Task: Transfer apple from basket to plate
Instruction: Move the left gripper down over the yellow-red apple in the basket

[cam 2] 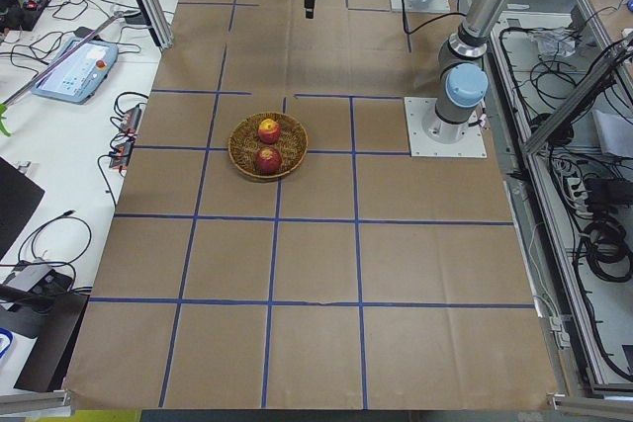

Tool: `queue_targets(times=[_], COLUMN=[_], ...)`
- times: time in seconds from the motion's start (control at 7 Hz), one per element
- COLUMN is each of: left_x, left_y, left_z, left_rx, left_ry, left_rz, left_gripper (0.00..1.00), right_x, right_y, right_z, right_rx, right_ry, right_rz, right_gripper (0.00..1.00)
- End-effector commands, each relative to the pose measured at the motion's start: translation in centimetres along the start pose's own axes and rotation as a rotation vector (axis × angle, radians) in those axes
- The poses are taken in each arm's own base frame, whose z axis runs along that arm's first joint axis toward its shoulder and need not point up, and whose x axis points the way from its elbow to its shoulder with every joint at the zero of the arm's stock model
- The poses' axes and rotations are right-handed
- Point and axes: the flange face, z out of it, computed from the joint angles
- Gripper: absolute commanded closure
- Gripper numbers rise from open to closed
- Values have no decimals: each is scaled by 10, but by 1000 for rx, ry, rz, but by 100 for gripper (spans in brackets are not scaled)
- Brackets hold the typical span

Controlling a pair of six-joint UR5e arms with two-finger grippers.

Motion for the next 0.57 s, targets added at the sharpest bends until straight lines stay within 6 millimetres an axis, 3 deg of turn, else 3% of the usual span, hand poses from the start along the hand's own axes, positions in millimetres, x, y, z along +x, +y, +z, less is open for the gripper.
queue_targets(times=[0.0, 0.43], left_x=[1, -2], left_y=[2, 15], left_z=[-2, -4], left_rx=[0, 7], left_ry=[-1, -4], left_rz=[3, -12], left_gripper=[1, 1], right_x=[0, 0], right_y=[0, 0], right_z=[0, 0], right_rx=[1, 1], right_ry=[-2, -2], right_rz=[0, 0], right_gripper=[0, 0])
